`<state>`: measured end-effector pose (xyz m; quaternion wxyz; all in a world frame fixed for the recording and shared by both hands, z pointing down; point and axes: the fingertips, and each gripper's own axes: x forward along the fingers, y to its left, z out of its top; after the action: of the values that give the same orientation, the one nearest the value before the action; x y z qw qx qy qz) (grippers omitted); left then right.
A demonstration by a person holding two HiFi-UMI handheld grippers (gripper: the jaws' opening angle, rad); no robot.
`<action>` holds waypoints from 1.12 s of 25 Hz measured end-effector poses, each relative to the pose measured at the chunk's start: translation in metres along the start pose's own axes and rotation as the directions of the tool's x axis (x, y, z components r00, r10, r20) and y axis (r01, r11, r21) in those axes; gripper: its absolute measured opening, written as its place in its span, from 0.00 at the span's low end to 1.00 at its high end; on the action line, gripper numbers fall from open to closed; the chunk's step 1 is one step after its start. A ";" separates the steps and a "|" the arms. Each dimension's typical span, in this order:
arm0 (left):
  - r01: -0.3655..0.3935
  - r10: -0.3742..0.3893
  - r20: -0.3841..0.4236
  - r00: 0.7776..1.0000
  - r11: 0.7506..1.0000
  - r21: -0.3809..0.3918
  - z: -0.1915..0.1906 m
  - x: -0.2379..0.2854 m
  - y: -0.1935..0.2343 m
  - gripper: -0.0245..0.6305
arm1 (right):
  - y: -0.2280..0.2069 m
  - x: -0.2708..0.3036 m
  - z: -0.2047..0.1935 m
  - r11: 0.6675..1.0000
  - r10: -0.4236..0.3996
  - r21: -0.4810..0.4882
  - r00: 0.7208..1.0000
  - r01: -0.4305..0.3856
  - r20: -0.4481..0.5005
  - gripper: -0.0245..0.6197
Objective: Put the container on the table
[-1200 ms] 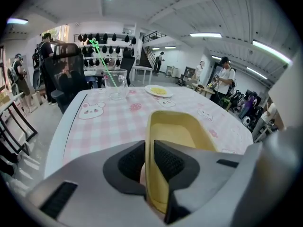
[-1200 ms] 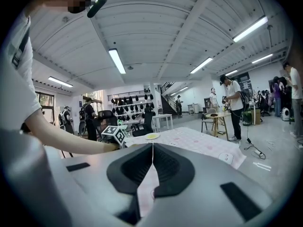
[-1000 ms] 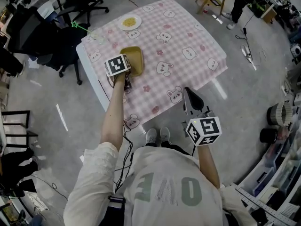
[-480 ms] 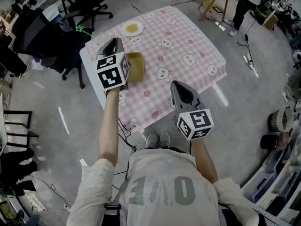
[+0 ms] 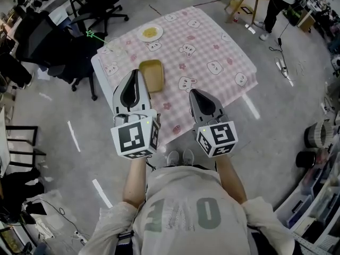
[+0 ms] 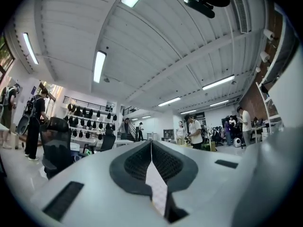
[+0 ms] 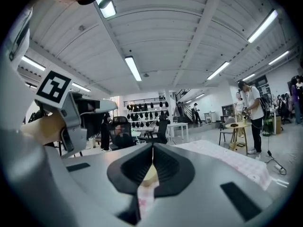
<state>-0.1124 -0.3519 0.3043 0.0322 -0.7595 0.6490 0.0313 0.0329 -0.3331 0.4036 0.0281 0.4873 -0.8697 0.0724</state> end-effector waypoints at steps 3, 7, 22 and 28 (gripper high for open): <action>0.015 -0.016 -0.025 1.000 0.999 -0.042 -0.025 -0.018 -0.011 0.08 | 0.001 -0.003 -0.003 1.000 0.000 -0.009 1.000 0.000 -0.002 0.08; 0.030 -0.032 -0.050 0.998 0.999 -0.045 -0.047 -0.028 -0.017 0.08 | 0.001 -0.003 -0.007 1.000 0.001 -0.021 1.000 -0.001 -0.016 0.08; 0.035 -0.034 -0.099 0.994 0.999 0.011 -0.060 -0.025 -0.023 0.08 | 0.000 -0.010 -0.010 0.998 -0.037 -0.046 0.999 0.036 -0.022 0.08; 0.020 -0.019 -0.100 0.995 1.000 0.007 -0.061 -0.030 -0.025 0.08 | -0.003 -0.018 -0.006 0.998 -0.041 -0.043 0.999 0.041 -0.012 0.08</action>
<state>-0.0921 -0.3241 0.3676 0.0029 -0.7662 0.6426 -0.0097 0.0449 -0.3189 0.4082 0.0455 0.5039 -0.8607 0.0562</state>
